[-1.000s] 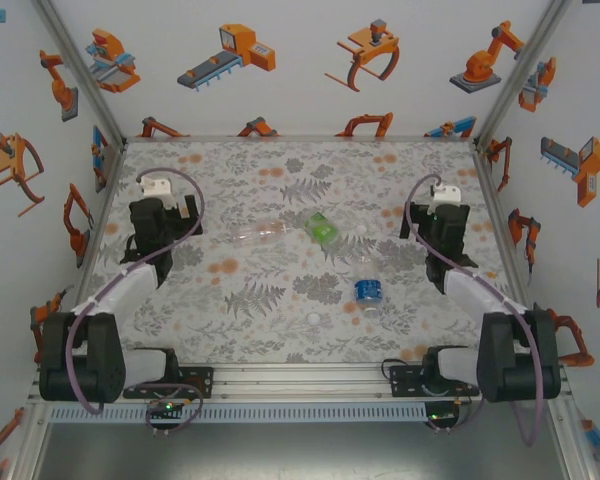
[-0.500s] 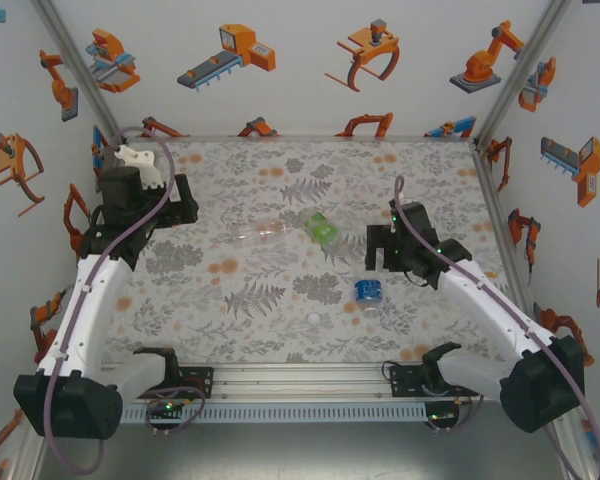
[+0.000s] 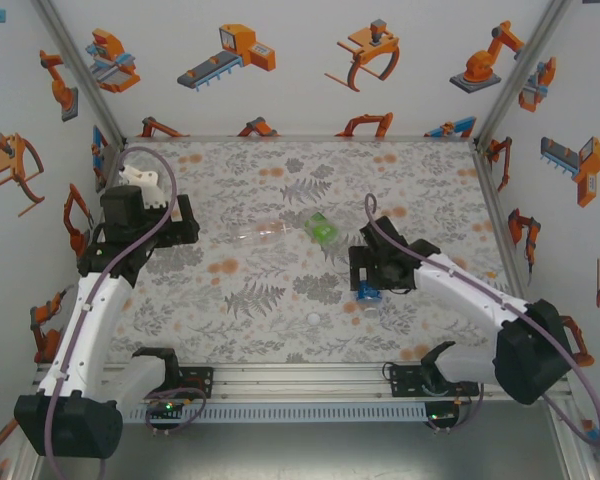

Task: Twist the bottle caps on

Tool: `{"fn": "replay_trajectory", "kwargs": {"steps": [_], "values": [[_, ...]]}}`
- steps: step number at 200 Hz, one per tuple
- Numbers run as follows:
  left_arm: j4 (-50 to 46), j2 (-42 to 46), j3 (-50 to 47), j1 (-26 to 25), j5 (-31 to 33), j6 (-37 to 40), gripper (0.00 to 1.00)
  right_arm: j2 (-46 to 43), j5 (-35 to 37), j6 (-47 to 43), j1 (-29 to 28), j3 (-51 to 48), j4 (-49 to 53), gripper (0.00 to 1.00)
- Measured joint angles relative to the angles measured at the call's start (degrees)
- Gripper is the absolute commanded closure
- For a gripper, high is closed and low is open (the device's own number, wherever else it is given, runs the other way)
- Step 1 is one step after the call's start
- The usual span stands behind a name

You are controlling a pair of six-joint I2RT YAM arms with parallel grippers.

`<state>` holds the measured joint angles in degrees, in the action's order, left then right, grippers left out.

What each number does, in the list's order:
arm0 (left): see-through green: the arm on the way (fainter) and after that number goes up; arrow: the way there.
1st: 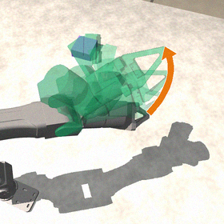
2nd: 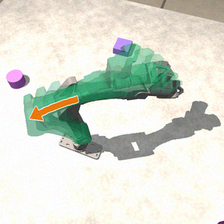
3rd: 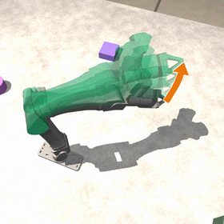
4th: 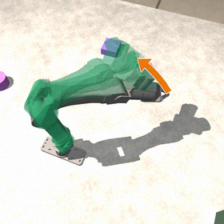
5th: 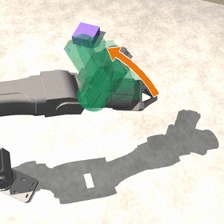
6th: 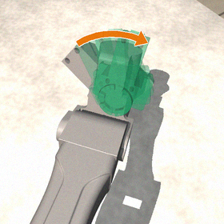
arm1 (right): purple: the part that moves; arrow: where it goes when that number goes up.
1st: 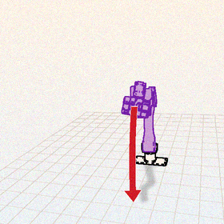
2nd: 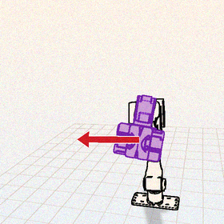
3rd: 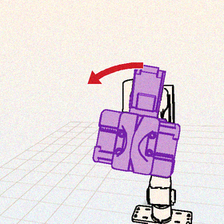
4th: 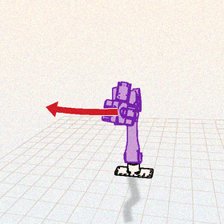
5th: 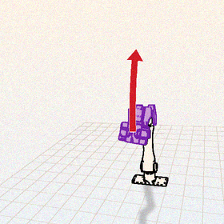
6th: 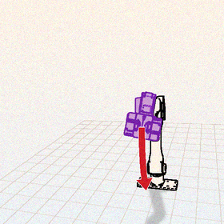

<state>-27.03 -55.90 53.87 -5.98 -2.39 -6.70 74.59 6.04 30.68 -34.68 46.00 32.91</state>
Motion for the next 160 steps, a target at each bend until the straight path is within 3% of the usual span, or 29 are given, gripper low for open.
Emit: {"fn": "replay_trajectory", "kwargs": {"steps": [80,127,160], "values": [[0.0,-0.2,0.0,0.1,0.0,0.0,0.03,4.8,0.0,1.1,-0.4,-4.4,-5.9,0.26],[0.0,-0.7,0.0,0.1,-0.1,-0.1,0.03,5.0,0.0,1.7,-0.4,-5.7,-7.7,0.44],[0.0,-0.7,0.0,0.1,-0.7,0.0,0.03,3.5,0.1,1.9,-0.4,-5.7,-7.5,0.48]]}}
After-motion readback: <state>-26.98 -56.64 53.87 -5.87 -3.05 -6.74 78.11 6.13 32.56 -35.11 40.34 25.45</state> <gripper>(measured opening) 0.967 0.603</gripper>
